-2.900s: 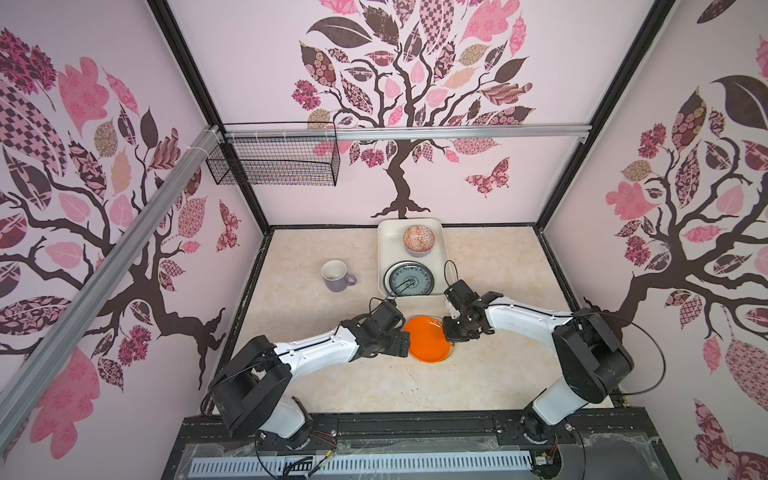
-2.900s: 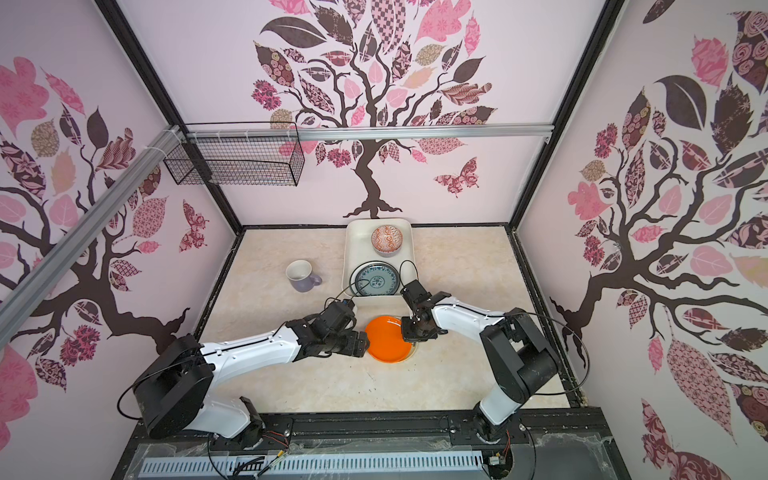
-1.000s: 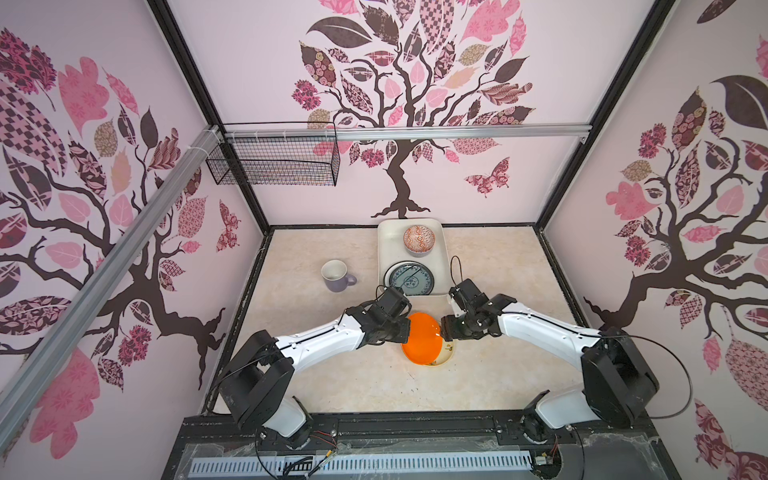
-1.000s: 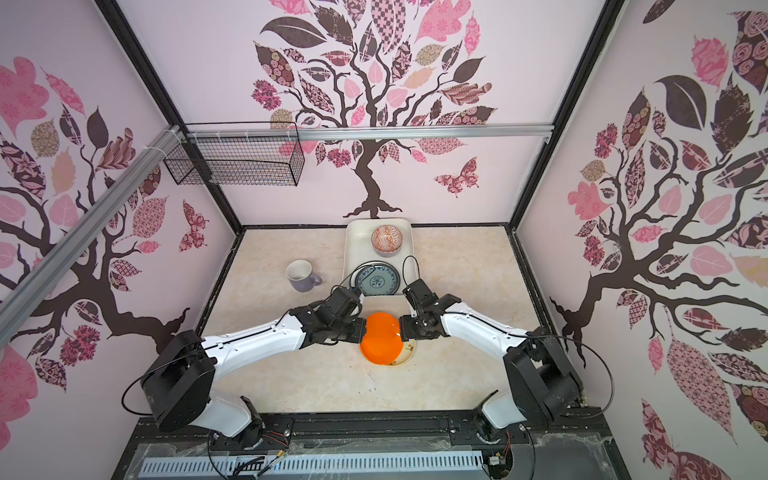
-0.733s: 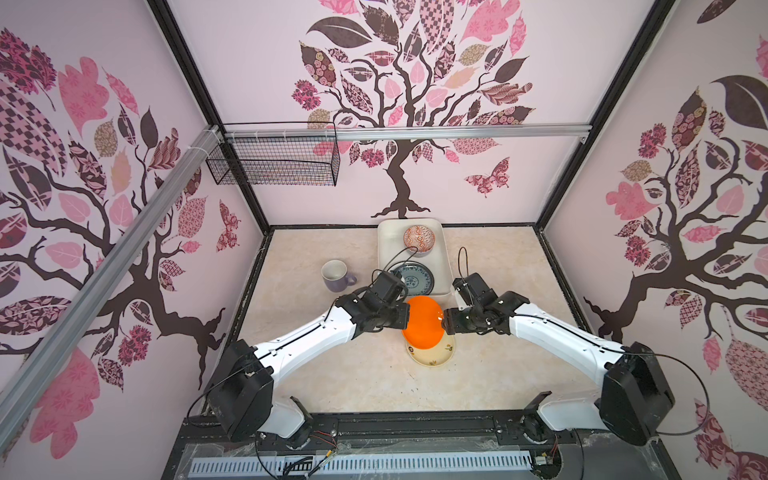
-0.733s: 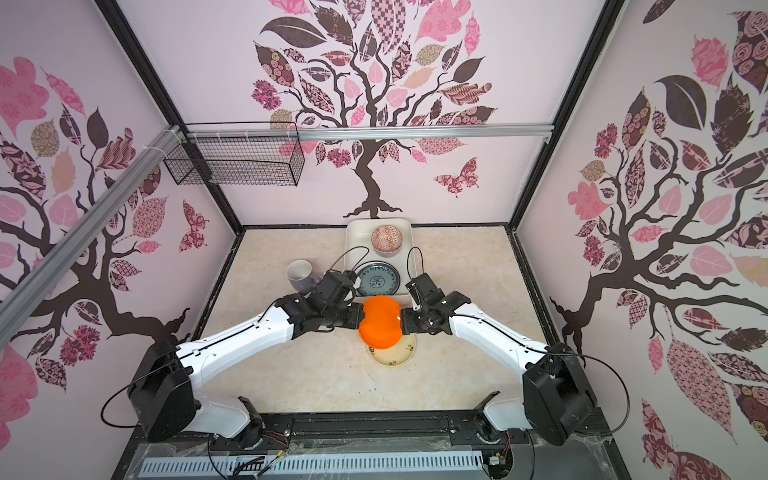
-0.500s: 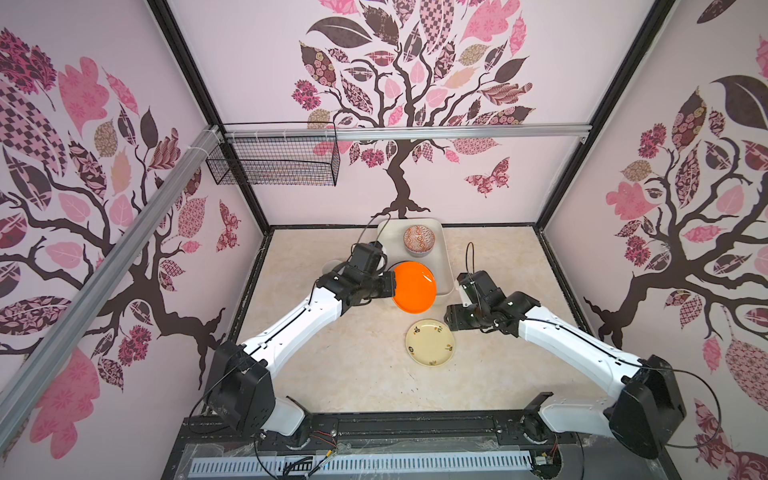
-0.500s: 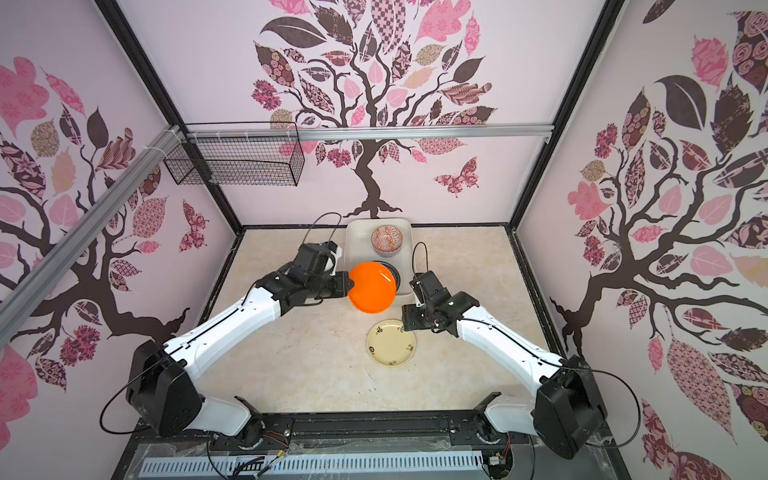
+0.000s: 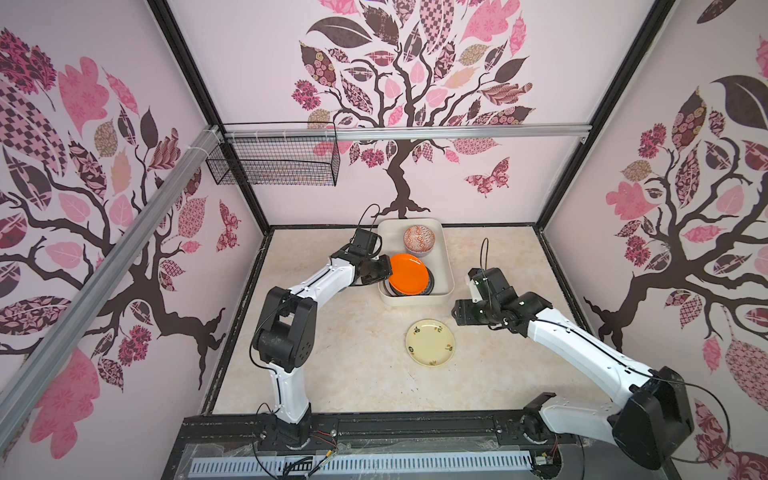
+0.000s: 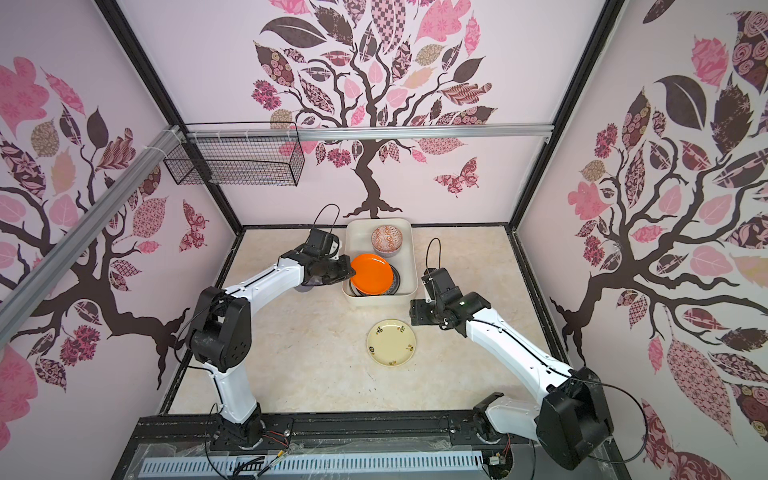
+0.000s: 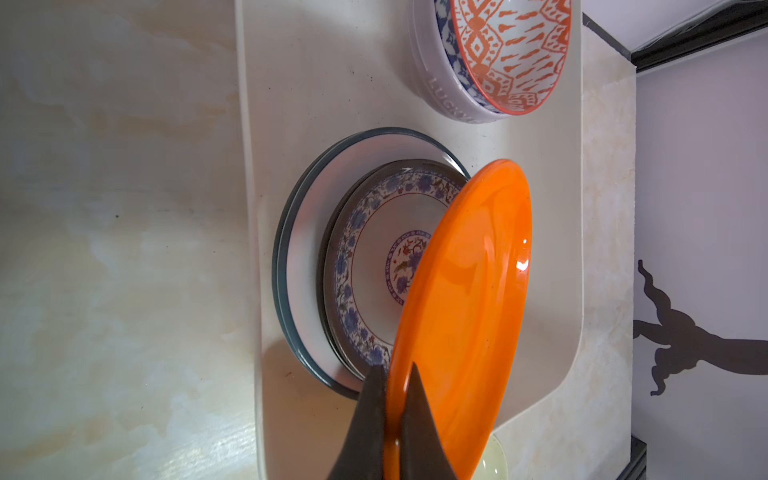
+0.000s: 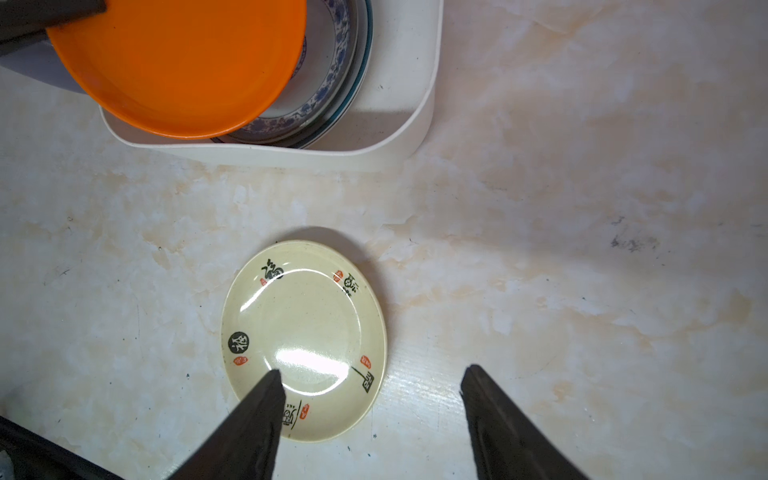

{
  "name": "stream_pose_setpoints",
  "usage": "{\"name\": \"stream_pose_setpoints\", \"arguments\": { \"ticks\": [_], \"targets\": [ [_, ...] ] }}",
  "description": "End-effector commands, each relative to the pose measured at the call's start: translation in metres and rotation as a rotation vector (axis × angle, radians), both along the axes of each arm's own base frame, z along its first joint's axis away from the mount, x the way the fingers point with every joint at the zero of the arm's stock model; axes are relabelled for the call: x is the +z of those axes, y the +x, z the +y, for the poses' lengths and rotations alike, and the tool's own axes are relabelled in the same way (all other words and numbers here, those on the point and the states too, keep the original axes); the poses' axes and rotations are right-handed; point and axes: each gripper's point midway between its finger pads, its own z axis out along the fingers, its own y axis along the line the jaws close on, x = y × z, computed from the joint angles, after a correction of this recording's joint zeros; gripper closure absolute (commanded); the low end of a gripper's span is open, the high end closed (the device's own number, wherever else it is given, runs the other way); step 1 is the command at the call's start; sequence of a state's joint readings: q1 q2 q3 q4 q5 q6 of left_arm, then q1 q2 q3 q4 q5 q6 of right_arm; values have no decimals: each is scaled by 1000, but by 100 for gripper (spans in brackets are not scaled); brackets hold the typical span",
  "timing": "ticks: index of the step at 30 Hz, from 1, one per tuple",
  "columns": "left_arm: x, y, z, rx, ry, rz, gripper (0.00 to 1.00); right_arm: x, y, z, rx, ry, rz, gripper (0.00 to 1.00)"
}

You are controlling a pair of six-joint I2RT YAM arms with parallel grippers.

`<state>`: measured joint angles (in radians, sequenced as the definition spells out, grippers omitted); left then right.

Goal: Place the mixed dishes into the plastic bin
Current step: 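Carry the orange plate into the cream bin with the left gripper while the right withdraws, then lower the orange plate onto the stack in the bin and open the left gripper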

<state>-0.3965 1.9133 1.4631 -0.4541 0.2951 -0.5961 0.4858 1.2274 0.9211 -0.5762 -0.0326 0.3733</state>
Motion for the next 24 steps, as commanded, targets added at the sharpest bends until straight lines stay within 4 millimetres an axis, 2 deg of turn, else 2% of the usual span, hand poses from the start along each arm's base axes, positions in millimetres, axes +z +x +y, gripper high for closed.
{"name": "stream_pose_setpoints", "arguments": {
  "ticks": [1, 7, 15, 22, 24],
  "targets": [
    [19, 22, -9, 0, -32, -62, 95, -1, 1, -1, 10, 15, -3, 29],
    [-2, 30, -10, -1, 2, -35, 92, -4, 3, -1, 10, 10, 5, 29],
    [-17, 30, -13, -8, 6, -8, 88, -5, 3, -1, 9, 8, 6, 29],
    [-24, 28, -17, -20, 12, 1, 68, -5, 2, -2, 8, 7, 6, 29],
    [-26, 27, -17, -23, 16, 5, 65, -5, 1, -2, 9, 8, 8, 29]
  ]
}}
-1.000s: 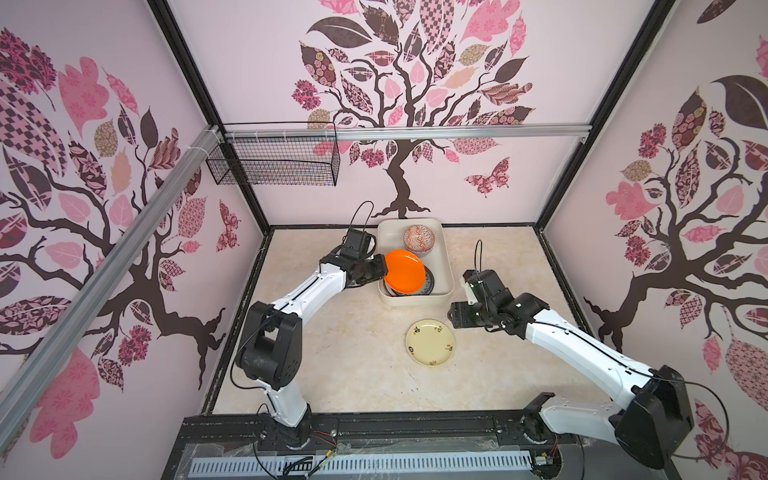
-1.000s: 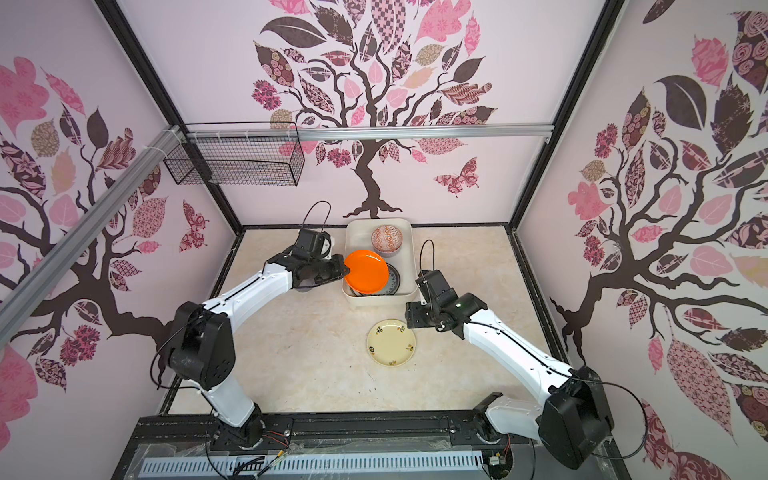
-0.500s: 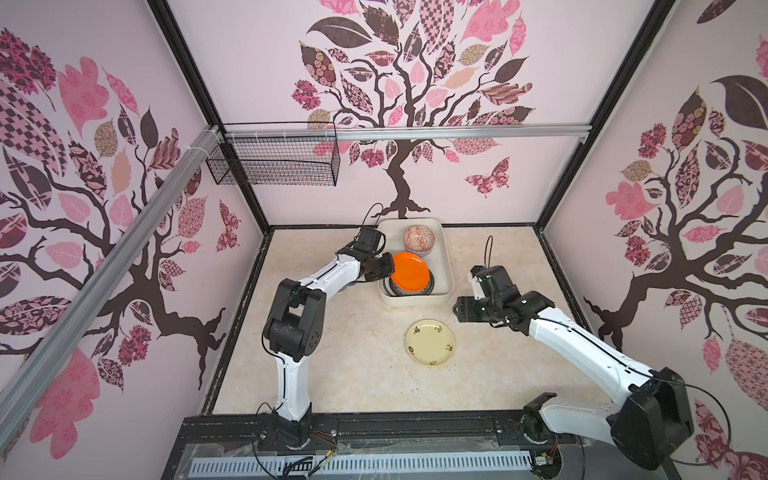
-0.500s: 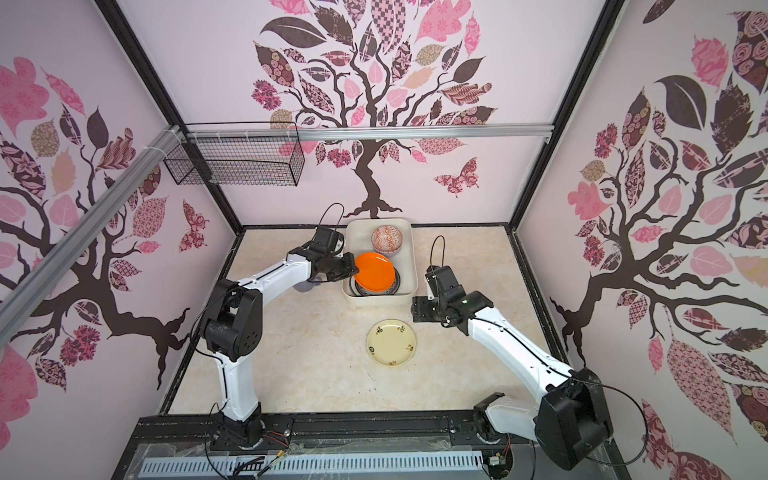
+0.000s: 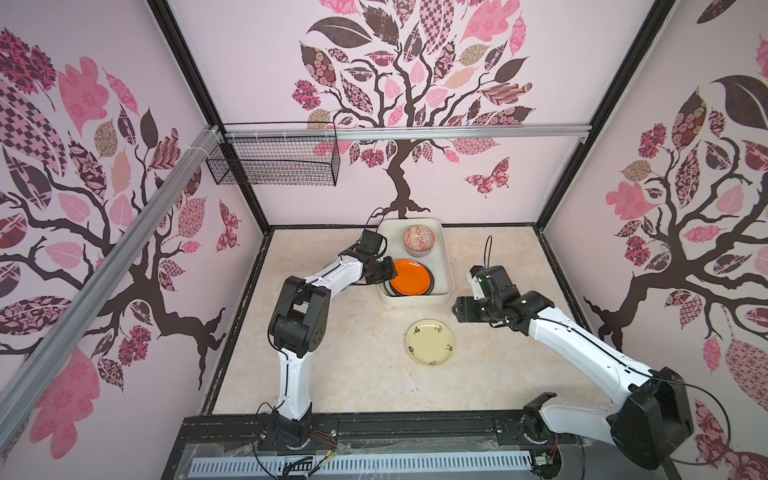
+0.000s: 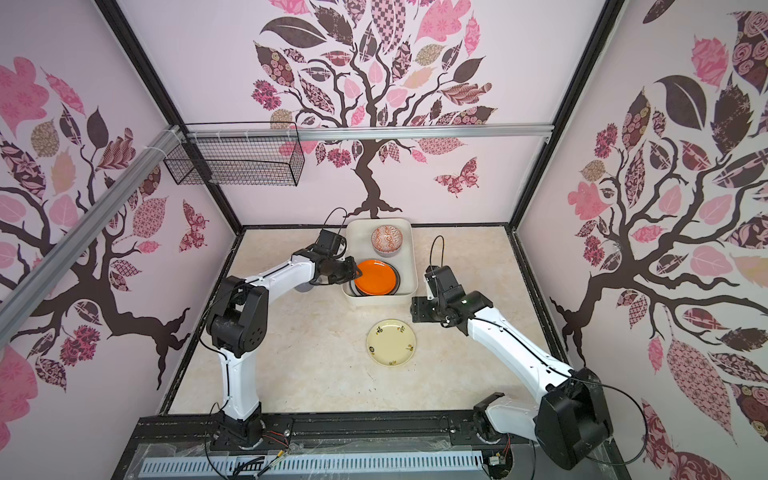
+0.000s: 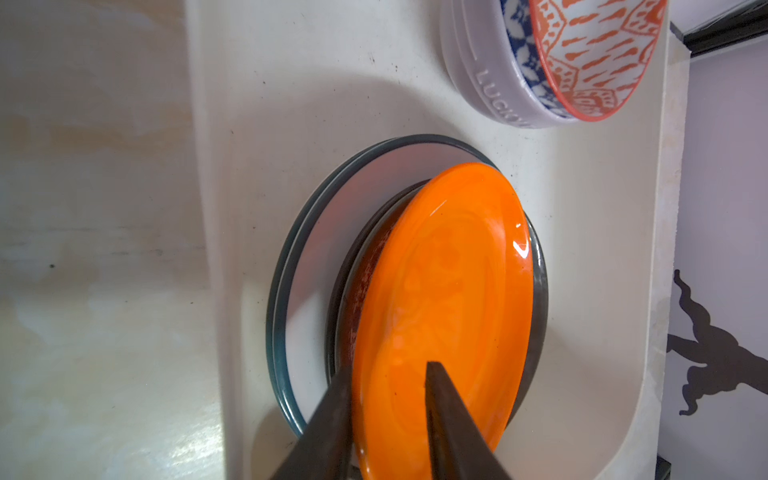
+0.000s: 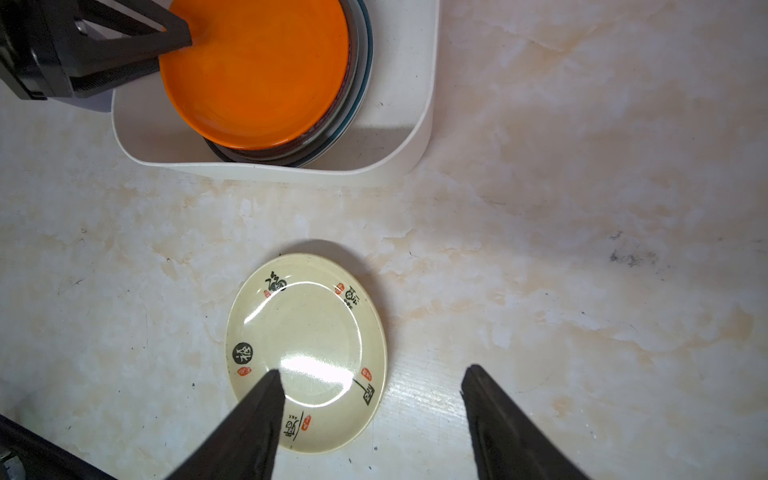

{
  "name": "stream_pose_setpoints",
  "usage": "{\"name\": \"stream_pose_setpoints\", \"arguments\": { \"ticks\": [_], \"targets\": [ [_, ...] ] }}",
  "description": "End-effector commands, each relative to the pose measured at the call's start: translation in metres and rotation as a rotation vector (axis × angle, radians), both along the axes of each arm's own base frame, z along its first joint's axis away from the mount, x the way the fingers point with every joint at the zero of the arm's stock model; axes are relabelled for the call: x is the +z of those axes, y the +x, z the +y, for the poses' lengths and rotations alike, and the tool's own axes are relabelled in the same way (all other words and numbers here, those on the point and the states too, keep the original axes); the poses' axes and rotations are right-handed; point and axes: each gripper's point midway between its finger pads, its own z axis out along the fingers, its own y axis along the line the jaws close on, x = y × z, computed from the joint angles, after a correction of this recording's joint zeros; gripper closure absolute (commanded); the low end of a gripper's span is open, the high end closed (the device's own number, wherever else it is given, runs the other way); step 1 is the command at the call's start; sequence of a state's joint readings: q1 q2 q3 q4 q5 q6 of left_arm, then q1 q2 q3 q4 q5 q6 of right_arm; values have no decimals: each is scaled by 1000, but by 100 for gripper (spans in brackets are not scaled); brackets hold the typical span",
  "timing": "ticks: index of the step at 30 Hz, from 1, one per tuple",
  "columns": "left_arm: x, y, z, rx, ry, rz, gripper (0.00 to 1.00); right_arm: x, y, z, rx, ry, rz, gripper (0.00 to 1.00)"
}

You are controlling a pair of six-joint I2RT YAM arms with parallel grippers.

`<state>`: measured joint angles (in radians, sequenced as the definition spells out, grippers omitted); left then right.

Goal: Place the mixed dishes into the plastic bin
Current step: 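Lower the orange plate onto the stack in the bin and open the left gripper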

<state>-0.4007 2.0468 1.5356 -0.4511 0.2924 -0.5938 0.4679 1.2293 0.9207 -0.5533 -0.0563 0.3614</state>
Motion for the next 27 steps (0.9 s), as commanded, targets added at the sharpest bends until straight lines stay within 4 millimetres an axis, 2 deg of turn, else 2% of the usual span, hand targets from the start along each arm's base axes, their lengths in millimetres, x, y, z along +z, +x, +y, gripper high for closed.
{"name": "stream_pose_setpoints", "arguments": {
  "ticks": [1, 13, 20, 24, 27],
  "targets": [
    [11, 12, -10, -21, -11, -48, 65, -8, -4, -3, 3, -14, 23, 29],
    [10, 10, -23, -51, 9, -49, 60, -7, -5, -5, -2, -17, 19, 28],
    [16, 3, -8, -28, 68, -65, 27, -10, -5, -5, -4, -18, 29, 28],
    [23, -5, -4, -30, 70, -71, 18, -14, -7, -4, -3, -18, 44, 28],
    [33, -14, 0, -32, 68, -87, 16, -16, -9, -5, -8, -15, 52, 28]
  ]
}}
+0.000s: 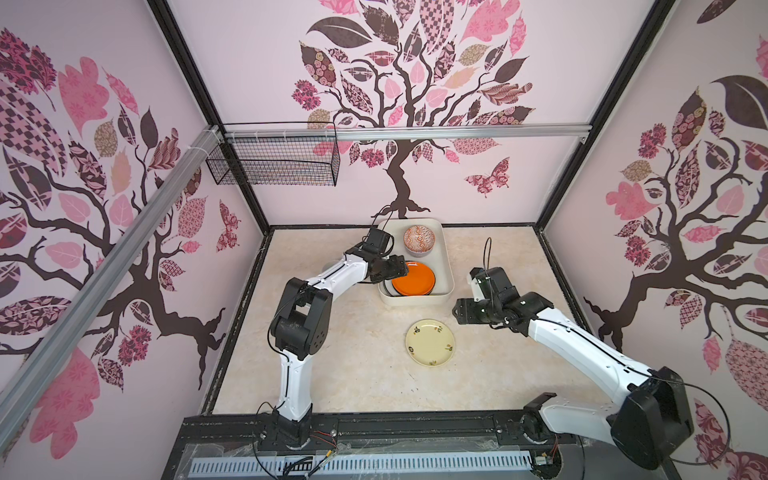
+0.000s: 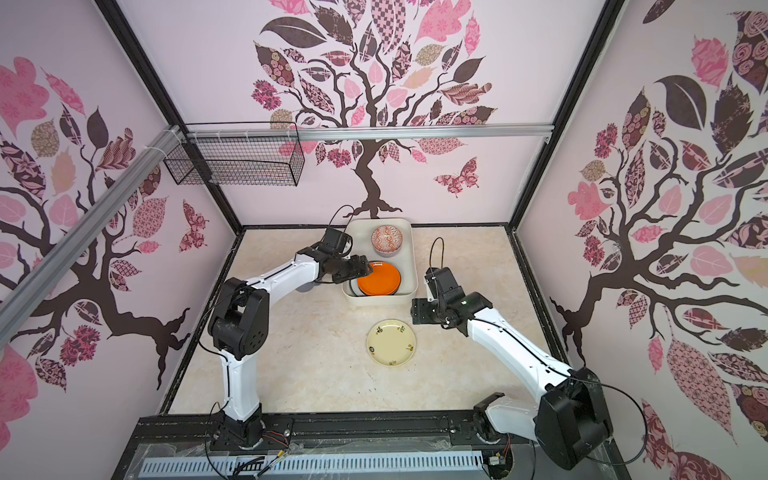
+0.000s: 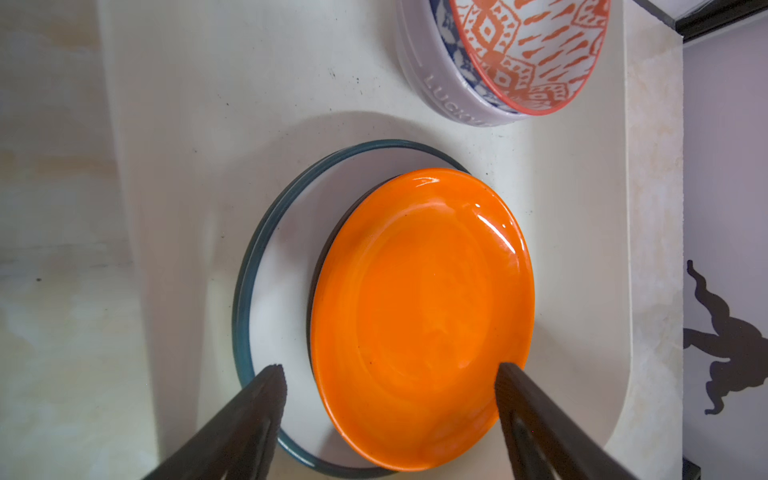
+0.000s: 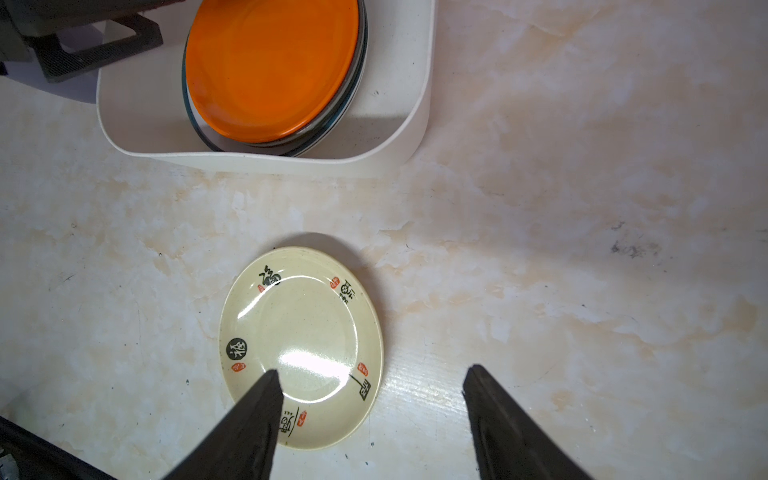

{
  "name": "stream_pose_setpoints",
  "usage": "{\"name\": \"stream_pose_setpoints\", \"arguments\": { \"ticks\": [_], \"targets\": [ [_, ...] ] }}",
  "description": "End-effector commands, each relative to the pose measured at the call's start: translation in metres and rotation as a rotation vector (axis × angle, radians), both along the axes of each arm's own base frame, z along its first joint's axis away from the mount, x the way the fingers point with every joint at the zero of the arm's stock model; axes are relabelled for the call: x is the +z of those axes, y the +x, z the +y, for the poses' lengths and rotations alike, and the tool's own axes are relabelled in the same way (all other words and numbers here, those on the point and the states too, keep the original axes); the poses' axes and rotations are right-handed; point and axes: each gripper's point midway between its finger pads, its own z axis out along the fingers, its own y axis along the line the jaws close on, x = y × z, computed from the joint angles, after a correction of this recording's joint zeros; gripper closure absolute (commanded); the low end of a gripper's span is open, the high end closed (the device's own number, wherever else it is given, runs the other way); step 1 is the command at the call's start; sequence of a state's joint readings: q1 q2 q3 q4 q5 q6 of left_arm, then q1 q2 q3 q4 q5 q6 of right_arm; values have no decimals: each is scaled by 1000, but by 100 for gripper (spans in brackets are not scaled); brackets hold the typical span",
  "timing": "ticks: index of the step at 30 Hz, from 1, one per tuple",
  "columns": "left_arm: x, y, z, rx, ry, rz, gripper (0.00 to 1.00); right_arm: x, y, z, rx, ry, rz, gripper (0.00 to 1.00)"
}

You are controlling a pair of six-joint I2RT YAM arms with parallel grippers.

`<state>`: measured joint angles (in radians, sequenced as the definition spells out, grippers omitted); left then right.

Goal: Place the mixed dishes into the plastic bin
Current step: 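Lower the orange plate onto the stack in the bin and open the left gripper, then move the right gripper to the cream calligraphy plate while the left withdraws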

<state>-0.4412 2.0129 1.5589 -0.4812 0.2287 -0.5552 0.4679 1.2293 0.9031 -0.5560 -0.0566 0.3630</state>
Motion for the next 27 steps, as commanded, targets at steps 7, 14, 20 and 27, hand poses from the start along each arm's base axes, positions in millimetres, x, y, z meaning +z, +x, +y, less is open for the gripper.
{"name": "stream_pose_setpoints", "arguments": {
  "ticks": [7, 14, 20, 27],
  "targets": [
    [54, -49, 20, -22, 17, -97, 10, -34, -16, 5, -11, 44, 112, 29],
    [65, -128, 44, -52, 91, -134, 2, -75, -35, 15, -11, 73, 223, 33],
    [64, -188, 82, 6, 89, -159, 2, -97, -45, 28, 2, 106, 276, 45],
    [62, -218, 117, 71, 128, -188, 2, -112, -46, 34, -4, 108, 313, 55]
  ]
}}
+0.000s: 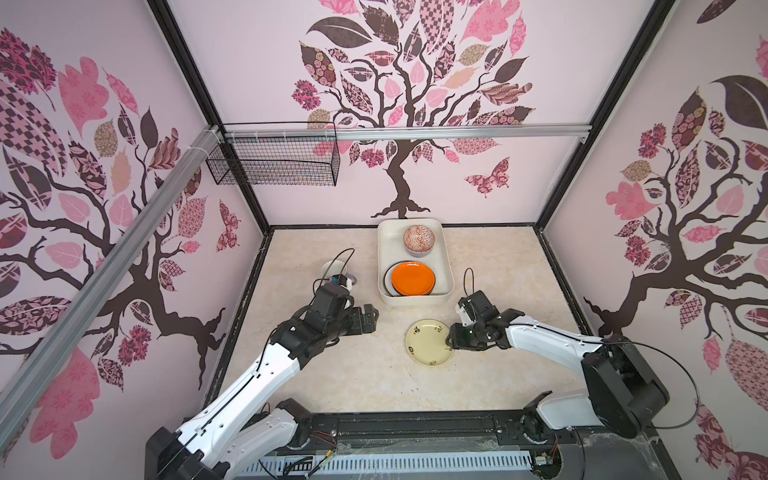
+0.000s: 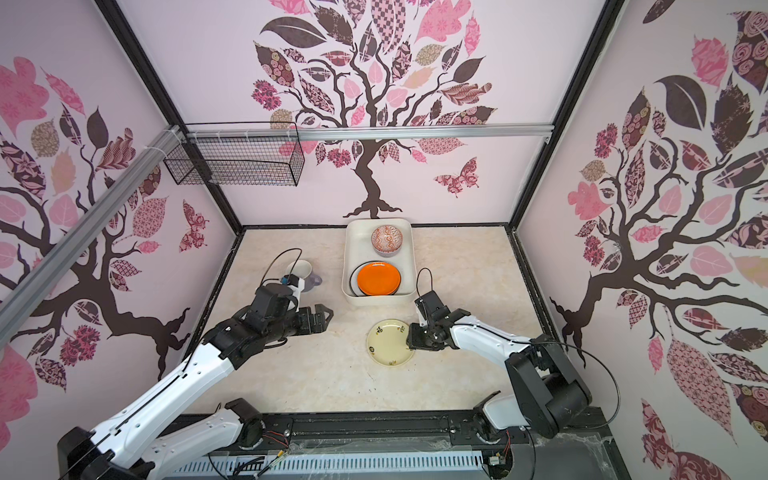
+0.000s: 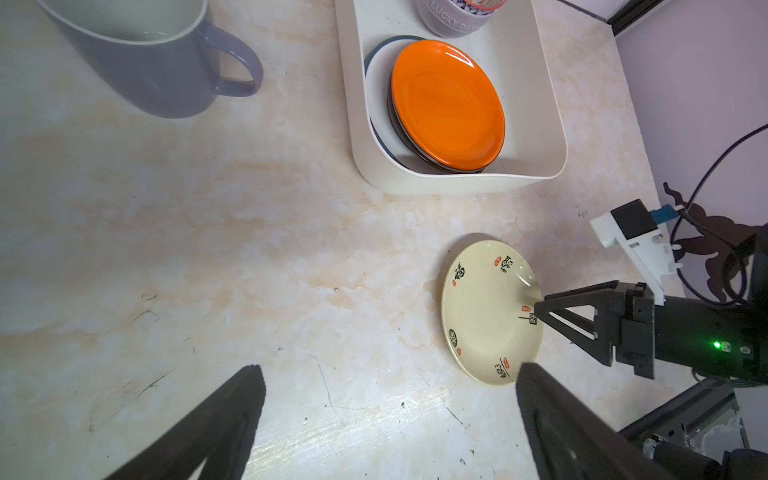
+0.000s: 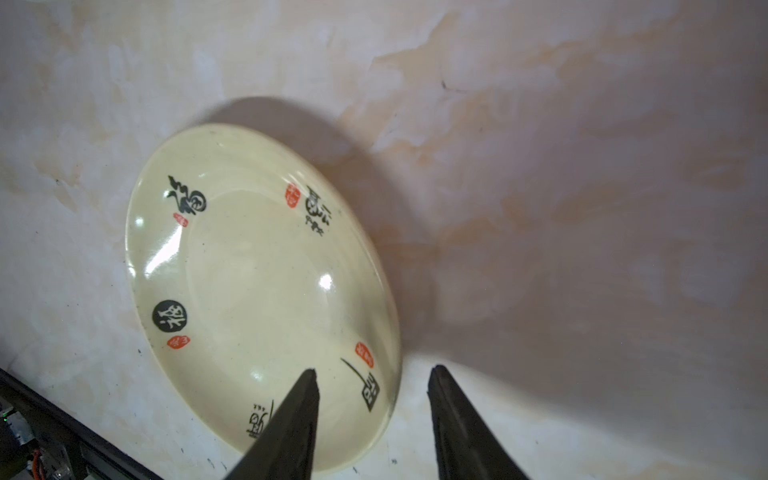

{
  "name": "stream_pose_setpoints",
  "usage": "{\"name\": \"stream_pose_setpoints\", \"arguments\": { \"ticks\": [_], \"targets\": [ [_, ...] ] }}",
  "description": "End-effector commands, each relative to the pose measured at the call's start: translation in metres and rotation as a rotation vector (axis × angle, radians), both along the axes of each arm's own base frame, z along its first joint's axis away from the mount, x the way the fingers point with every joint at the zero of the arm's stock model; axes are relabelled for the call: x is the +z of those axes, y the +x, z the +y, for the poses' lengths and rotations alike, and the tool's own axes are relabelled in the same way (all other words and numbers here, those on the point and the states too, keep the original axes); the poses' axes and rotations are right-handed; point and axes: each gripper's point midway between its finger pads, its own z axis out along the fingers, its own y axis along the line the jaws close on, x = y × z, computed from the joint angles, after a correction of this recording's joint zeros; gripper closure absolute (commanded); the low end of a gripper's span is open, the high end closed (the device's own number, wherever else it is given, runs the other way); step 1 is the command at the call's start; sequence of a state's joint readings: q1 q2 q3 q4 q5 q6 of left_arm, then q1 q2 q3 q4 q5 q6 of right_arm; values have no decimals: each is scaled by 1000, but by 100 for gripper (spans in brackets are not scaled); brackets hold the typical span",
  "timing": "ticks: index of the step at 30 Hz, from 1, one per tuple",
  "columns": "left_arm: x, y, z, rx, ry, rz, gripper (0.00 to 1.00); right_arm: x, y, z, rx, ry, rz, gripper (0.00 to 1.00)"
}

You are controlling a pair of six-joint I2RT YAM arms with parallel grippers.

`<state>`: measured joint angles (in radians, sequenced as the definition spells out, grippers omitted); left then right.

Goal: Place the mixed dishes into the plastic bin
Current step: 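Move the right gripper to the cream calligraphy plate while the left withdraws, then grip the cream calligraphy plate rim with the right gripper and tilt it up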

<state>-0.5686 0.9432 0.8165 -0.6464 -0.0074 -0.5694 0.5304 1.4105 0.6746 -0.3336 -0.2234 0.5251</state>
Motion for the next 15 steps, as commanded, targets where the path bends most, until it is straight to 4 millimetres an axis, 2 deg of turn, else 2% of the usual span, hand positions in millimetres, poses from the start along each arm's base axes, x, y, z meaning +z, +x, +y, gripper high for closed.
{"name": "stream_pose_setpoints", "arguments": {
  "ticks": [1, 7, 12, 15],
  "targets": [
    [-19, -10, 16, 40, 53, 34, 2, -11, -1, 4, -9, 5, 31, 56],
    [-21, -14, 17, 40, 43, 34, 2, -26, -4, -1, -25, -35, 63, 69],
    [-19, -12, 16, 38, 46, 26, 2, -31, -5, -3, -23, -56, 85, 93],
    [-18, -10, 15, 35, 47, 24, 2, -25, -4, -2, -20, -53, 77, 99]
  ]
}}
